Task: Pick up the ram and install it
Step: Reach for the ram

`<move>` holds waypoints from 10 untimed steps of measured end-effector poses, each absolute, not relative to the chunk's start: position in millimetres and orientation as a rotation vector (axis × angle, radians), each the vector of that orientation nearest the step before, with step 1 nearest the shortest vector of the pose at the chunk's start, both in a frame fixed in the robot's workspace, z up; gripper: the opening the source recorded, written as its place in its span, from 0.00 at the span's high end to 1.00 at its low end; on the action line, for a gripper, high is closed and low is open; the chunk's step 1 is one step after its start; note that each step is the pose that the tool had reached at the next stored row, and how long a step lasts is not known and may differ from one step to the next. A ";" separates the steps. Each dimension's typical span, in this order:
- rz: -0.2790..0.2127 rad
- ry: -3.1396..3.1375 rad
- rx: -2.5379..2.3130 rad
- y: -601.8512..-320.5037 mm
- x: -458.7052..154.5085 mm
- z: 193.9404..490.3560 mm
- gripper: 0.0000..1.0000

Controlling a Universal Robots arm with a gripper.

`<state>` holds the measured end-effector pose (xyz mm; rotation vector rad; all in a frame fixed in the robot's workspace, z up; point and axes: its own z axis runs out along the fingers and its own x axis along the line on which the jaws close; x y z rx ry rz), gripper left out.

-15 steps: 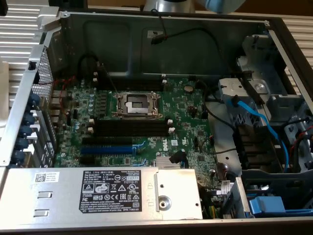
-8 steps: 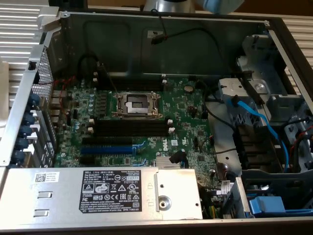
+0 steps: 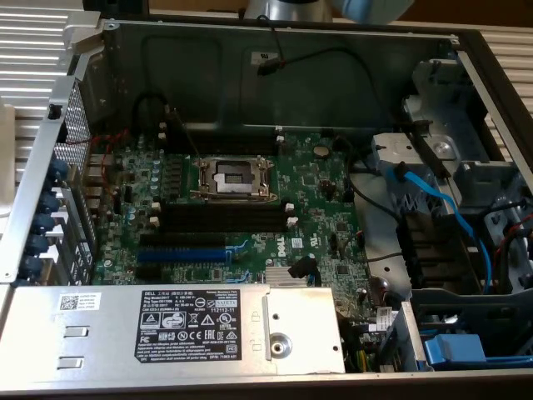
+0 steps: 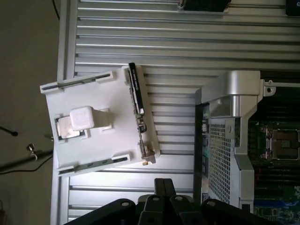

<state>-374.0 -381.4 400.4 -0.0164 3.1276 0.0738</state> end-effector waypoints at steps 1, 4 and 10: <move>0.074 3.128 -0.016 -381.4 -378.7 400.4 0.90; 0.074 3.128 -0.016 -381.4 -392.1 400.4 0.90; 0.074 3.128 -0.016 -381.3 -419.4 400.4 0.90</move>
